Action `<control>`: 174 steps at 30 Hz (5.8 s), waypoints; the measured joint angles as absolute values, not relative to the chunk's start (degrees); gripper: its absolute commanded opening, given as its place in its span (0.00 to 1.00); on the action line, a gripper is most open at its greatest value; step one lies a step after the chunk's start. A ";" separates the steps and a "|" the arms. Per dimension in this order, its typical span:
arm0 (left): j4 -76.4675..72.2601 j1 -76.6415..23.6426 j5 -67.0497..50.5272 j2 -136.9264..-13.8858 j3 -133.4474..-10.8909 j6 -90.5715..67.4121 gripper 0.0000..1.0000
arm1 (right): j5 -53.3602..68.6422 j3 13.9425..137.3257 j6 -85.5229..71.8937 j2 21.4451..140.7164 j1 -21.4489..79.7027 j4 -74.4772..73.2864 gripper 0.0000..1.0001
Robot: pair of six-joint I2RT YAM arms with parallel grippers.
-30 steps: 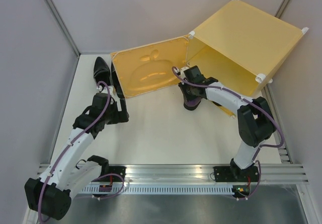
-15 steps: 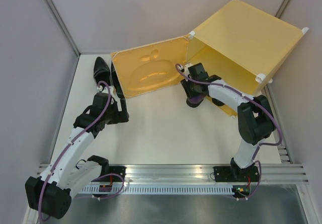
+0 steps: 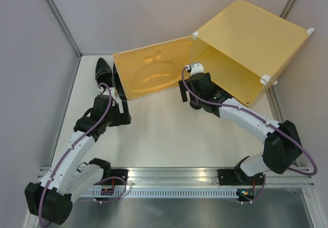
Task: Place and organize the shoes in the shoe cabinet
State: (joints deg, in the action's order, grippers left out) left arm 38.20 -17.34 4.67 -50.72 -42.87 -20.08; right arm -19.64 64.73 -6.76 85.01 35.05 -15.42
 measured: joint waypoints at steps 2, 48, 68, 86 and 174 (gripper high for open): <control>38.20 -17.32 4.64 -50.35 -42.87 -20.08 0.94 | -24.34 61.65 -11.11 83.18 38.00 -13.74 0.98; 38.20 -17.32 4.62 -49.84 -42.85 -20.10 0.94 | -49.04 56.07 -48.01 108.16 40.56 -2.87 0.29; 38.20 -17.32 4.64 -50.33 -42.85 -20.08 0.94 | -39.81 55.79 -42.61 104.38 37.01 -5.19 0.44; 38.20 -17.32 4.64 -50.37 -42.85 -20.08 0.95 | -40.84 55.77 -40.80 103.11 36.23 -6.20 0.87; 38.20 -17.30 4.60 -50.98 -42.85 -20.08 0.95 | -46.39 61.25 -45.56 109.73 28.62 -2.33 0.55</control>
State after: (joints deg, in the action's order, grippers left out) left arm 38.20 -17.30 4.60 -50.98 -42.85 -20.08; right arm -46.39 61.25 -45.56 109.73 28.62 -2.33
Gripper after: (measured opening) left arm 0.946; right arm 0.668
